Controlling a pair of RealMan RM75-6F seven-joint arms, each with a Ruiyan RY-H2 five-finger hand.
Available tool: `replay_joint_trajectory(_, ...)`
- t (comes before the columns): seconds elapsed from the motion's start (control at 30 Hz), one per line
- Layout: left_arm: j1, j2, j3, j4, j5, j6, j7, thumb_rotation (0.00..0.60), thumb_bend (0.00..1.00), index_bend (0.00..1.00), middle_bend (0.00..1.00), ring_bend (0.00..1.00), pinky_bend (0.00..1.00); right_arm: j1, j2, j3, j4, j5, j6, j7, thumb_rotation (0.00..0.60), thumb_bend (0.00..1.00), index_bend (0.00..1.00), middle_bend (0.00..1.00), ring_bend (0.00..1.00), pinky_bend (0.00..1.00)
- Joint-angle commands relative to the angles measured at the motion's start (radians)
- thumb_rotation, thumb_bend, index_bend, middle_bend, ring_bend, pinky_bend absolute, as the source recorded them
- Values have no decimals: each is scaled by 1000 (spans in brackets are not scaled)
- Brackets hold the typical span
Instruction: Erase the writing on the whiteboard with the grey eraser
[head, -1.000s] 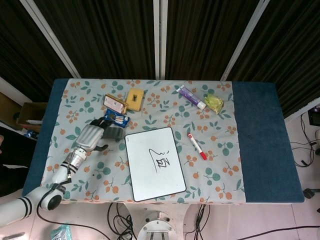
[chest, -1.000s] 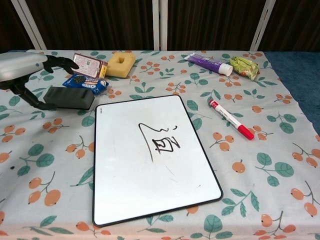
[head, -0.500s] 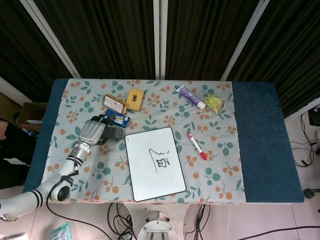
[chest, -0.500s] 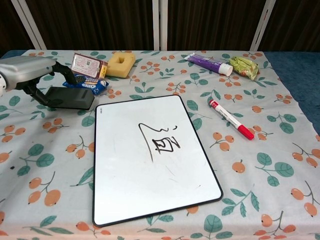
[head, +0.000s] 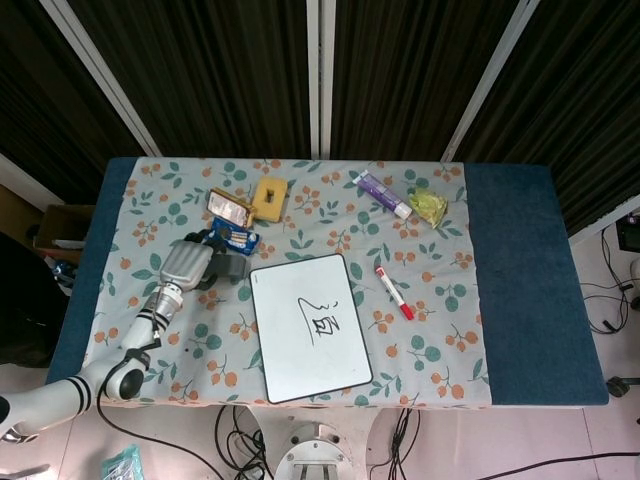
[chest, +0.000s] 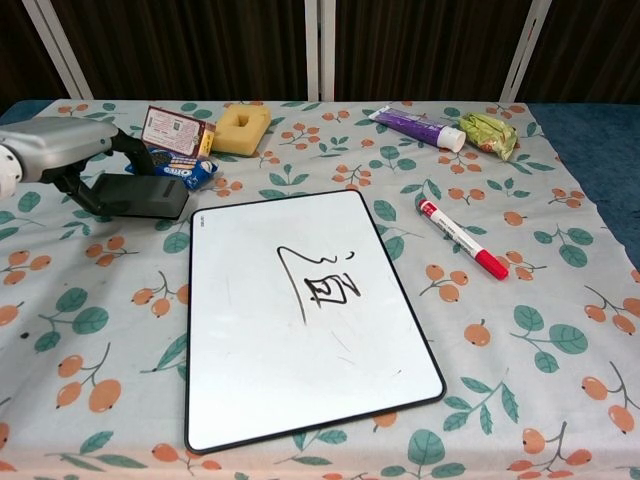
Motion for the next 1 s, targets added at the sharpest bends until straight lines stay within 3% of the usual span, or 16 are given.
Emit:
replay_joint_trajectory(0.03, -3, -4, 1, 3, -7, -1, 5, 600, 317, 368, 359, 151, 197, 0, -1, -1, 3, 1, -1, 3, 600, 372, 0, 0, 0, 0)
replay_joint_trajectory(0.47, 11, 2, 7, -18, 9, 67, 0, 600, 411, 480, 476, 274, 239, -3, -7, -3, 23, 8, -5, 16, 600, 371, 0, 0, 0, 0)
replay_joint_trajectory(0.67, 21, 35, 13, -134, 79, 140, -9, 600, 412, 516, 526, 381, 273, -1, -16, -7, 31, 9, -10, 17, 600, 371, 0, 0, 0, 0)
replay_joint_trajectory(1.0, 20, 42, 69, -319, 194, 201, 74, 600, 416, 541, 563, 435, 281, -8, -21, -9, 45, 19, -11, 32, 600, 372, 0, 0, 0, 0)
